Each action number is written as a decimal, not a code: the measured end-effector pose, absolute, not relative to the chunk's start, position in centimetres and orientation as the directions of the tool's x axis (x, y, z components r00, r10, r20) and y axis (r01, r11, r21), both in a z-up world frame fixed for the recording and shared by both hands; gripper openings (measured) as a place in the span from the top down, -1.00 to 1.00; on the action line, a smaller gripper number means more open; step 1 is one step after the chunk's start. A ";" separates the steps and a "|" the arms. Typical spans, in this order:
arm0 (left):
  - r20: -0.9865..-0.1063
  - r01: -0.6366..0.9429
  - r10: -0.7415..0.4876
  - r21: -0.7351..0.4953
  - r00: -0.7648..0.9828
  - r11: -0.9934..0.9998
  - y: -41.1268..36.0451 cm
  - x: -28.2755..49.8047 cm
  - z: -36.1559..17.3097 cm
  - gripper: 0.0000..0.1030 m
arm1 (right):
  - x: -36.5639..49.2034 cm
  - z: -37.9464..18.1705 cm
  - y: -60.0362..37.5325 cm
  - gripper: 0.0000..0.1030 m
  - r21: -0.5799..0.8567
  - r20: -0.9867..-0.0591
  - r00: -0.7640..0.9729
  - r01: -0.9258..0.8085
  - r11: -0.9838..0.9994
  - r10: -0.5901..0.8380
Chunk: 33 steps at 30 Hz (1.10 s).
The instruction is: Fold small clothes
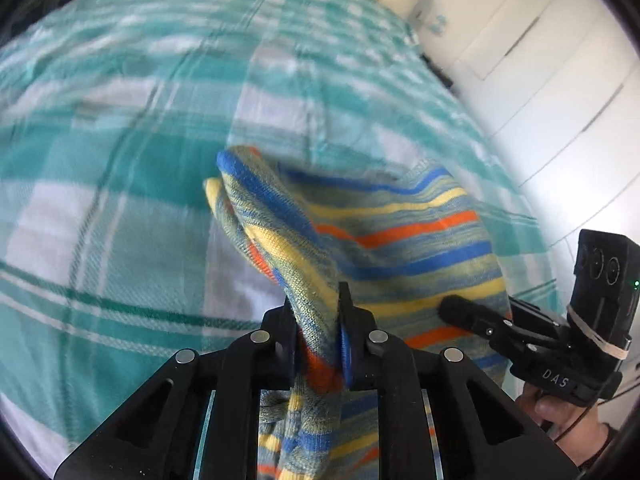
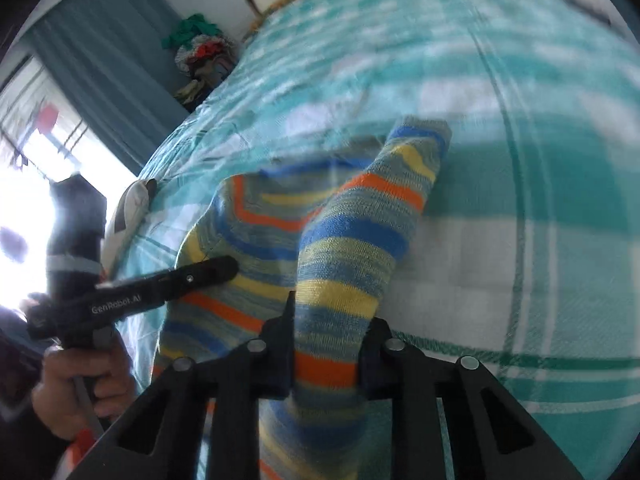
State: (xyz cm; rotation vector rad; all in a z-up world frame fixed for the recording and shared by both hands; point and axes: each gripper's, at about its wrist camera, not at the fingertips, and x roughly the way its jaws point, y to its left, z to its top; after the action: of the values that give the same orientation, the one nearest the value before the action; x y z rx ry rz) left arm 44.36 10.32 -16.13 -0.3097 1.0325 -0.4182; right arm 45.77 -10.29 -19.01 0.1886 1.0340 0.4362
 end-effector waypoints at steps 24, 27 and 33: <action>-0.781 0.075 0.009 0.072 0.625 0.995 6.3 28.5 -9.4 -0.96 | 30.7 -8.7 -16.3 -0.91 0.053 -0.828 0.554 -0.076 0.996 0.086; -0.764 0.010 0.056 0.081 0.643 0.997 6.2 26.1 -7.8 -0.96 | 28.6 -7.3 -15.8 -0.94 0.041 -0.820 0.567 -0.086 0.995 0.083; -0.797 -0.036 0.098 0.096 0.596 0.995 6.0 22.9 -5.9 -0.96 | 25.4 -5.2 -15.0 -0.98 0.037 -0.835 0.544 -0.094 0.995 0.083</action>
State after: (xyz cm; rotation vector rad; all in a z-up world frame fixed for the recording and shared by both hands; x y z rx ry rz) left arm 22.86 5.98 -5.95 0.0722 0.9298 0.0780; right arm 25.39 -14.95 -5.25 -0.0127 0.9897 0.1052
